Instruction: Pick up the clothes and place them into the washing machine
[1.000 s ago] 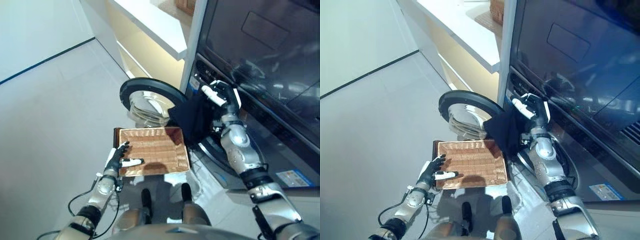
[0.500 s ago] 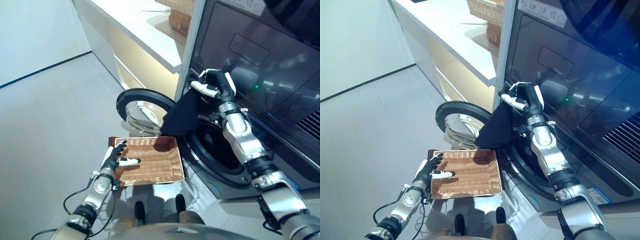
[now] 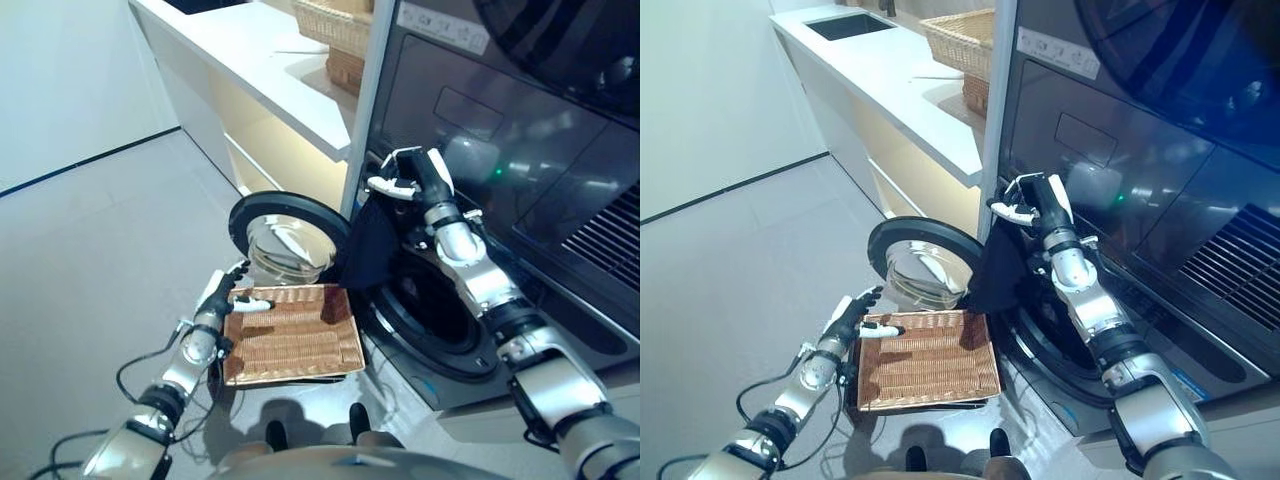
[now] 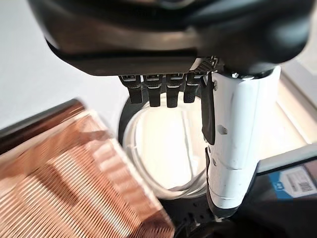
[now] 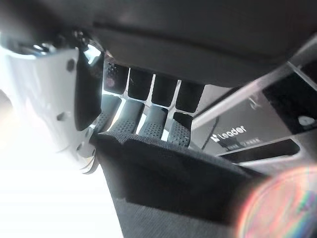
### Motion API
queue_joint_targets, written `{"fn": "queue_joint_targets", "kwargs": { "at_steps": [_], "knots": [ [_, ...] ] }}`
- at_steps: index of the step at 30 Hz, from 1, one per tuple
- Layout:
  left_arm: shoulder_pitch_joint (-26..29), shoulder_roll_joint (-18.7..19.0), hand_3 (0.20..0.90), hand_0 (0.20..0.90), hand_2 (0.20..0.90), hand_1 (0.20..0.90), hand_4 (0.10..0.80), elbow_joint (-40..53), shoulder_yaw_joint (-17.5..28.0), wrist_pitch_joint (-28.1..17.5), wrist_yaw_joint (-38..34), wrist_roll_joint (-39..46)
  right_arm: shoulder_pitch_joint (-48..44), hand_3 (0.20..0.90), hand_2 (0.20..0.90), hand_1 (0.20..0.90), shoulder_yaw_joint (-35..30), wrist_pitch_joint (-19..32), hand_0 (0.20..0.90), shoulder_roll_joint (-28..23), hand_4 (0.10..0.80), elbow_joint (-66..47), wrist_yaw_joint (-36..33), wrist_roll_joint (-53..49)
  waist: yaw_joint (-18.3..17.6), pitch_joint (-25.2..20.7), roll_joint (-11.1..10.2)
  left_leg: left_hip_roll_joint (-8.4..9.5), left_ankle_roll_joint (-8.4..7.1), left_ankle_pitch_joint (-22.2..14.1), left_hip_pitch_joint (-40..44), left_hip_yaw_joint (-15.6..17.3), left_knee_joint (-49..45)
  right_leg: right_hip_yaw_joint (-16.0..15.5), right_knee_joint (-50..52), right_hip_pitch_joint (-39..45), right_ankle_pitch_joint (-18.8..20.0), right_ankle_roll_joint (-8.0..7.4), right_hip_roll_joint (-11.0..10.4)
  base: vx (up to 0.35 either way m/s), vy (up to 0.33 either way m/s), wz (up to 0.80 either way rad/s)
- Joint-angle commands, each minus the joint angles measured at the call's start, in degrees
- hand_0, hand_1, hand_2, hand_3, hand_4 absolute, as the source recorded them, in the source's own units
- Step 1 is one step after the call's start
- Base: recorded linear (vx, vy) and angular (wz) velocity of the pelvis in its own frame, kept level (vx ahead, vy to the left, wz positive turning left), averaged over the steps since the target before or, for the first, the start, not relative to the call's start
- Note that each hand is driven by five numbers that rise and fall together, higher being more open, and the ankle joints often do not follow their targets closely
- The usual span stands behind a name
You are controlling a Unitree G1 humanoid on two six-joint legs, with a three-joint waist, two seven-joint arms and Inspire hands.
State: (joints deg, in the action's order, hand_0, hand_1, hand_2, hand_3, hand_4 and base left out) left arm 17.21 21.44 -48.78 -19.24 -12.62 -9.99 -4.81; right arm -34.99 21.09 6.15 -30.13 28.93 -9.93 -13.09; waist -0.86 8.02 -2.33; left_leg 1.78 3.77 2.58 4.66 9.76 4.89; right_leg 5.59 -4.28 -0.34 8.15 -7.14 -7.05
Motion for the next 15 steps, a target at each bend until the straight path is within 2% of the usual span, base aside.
{"fn": "queue_joint_targets", "kwargs": {
  "at_steps": [1,8,15],
  "knots": [
    [9.06,2.17,0.900,0.900,0.900,0.900,0.800,0.75,-5.60,-3.30,-1.08,-1.35,-15.02,0.200,0.200,0.200,0.86,4.73,0.200,0.27,0.300,6.00,-1.49,0.41,0.73,-9.11,1.08,0.33,-3.88,-3.51,0.87,-1.12,-1.03,-0.74,6.66,0.87,-6.00,-0.73,1.32,0.000,0.000,0.00],
    [13.37,2.68,0.900,0.900,0.900,0.900,0.800,2.56,-6.64,-2.64,-0.66,-1.06,-16.65,0.200,0.200,0.200,2.10,3.92,0.200,1.11,0.300,7.19,-0.69,0.98,0.63,-9.51,0.54,0.20,-3.82,-3.87,1.94,-1.14,-1.33,-0.82,6.58,2.04,-6.20,-0.69,1.41,0.000,0.000,0.00],
    [15.49,1.37,0.900,0.900,0.900,0.900,0.800,2.34,-7.95,-2.21,0.44,-1.12,-15.60,0.200,0.200,0.200,2.52,3.78,0.200,2.39,0.300,5.98,0.54,0.56,0.45,-9.85,0.49,0.16,-3.80,-3.89,2.37,-1.17,-1.42,-0.77,6.55,2.43,-6.23,-0.71,1.53,0.000,-0.001,-0.02]
  ]
}}
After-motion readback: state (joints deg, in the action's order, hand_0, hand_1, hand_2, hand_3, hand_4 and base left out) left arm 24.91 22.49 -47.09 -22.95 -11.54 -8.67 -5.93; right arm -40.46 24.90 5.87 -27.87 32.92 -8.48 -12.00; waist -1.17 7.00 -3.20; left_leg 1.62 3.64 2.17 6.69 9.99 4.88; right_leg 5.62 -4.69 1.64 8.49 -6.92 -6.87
